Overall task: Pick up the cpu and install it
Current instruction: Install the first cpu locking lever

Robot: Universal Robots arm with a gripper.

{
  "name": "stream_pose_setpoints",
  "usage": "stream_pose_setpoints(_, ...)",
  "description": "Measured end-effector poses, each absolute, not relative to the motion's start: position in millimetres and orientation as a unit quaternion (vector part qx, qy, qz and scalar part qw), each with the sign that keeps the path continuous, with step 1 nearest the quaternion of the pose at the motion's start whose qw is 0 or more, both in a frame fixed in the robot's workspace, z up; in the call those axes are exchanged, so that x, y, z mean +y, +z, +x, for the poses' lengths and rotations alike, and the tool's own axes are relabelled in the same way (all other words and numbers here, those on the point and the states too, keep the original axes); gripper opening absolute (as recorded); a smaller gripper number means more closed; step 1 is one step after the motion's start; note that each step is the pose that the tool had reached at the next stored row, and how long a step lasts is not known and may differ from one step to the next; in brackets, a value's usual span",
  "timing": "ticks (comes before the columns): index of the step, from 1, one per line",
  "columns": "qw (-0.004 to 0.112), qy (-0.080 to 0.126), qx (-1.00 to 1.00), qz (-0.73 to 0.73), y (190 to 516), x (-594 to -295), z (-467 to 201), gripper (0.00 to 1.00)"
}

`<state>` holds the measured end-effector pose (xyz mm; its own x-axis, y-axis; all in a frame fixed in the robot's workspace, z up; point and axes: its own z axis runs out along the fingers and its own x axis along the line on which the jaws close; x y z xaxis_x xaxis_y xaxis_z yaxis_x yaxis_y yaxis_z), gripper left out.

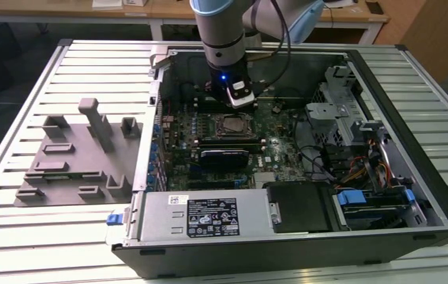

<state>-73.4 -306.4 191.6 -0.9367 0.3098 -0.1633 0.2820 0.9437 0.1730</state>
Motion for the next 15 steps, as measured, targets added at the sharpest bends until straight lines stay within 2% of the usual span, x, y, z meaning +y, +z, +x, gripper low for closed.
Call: stream_pose_setpoints(15, 0.096, 0.073, 0.981, 0.152, 201.0, -306.4, -73.5, 0.11)
